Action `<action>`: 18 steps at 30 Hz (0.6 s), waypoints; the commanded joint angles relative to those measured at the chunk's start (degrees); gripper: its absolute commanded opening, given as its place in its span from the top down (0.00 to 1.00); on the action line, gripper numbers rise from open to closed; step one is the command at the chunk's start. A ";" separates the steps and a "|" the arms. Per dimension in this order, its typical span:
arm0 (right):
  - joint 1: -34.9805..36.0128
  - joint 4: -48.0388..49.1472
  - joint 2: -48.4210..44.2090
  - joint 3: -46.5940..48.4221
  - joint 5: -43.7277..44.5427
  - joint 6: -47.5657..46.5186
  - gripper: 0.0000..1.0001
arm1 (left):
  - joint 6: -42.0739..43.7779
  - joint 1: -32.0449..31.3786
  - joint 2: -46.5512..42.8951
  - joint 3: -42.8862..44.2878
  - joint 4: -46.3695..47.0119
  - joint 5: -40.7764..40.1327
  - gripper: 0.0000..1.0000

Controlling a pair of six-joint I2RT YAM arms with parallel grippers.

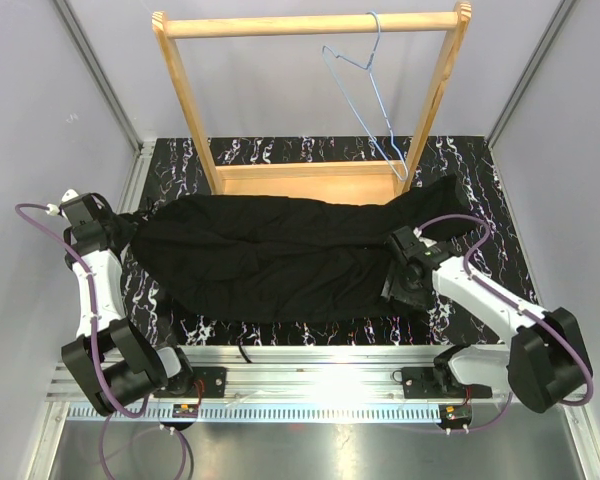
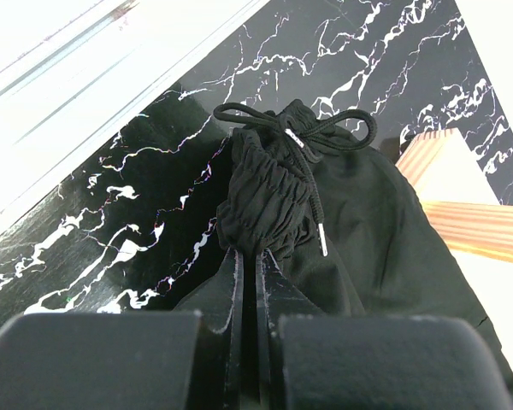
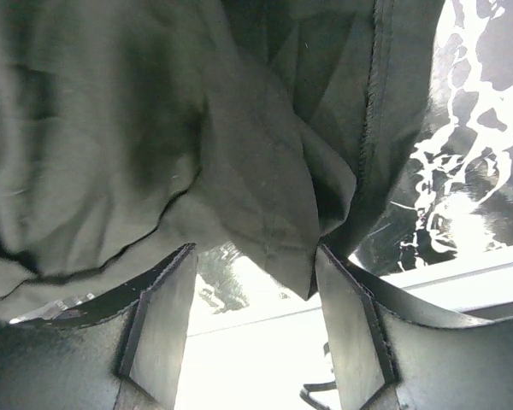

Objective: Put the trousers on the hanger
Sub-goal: Fold the trousers

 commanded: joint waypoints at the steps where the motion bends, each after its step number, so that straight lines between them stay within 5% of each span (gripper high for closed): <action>1: 0.84 3.00 1.98 -2.01 1.41 3.82 0.35 | -0.51 0.45 0.20 0.07 3.45 1.76 1.00; 8: 0.84 7.75 6.91 -3.59 3.35 4.27 0.39 | -0.07 0.45 0.20 0.25 3.10 0.97 1.00; 9: 0.93 8.11 6.73 -3.59 3.17 4.44 0.46 | 0.02 0.36 0.20 0.33 2.93 0.97 1.00; 10: 0.93 8.11 6.12 -3.16 3.17 4.44 0.68 | 0.02 0.45 0.29 0.34 2.84 0.70 1.00; 13: 0.84 4.08 2.08 0.34 6.84 3.65 0.99 | 0.28 0.45 0.02 0.34 2.58 0.18 1.00; 18: -0.82 -6.98 -2.85 12.03 15.99 -2.49 1.00 | 0.54 0.45 -0.41 0.42 1.96 -0.53 1.00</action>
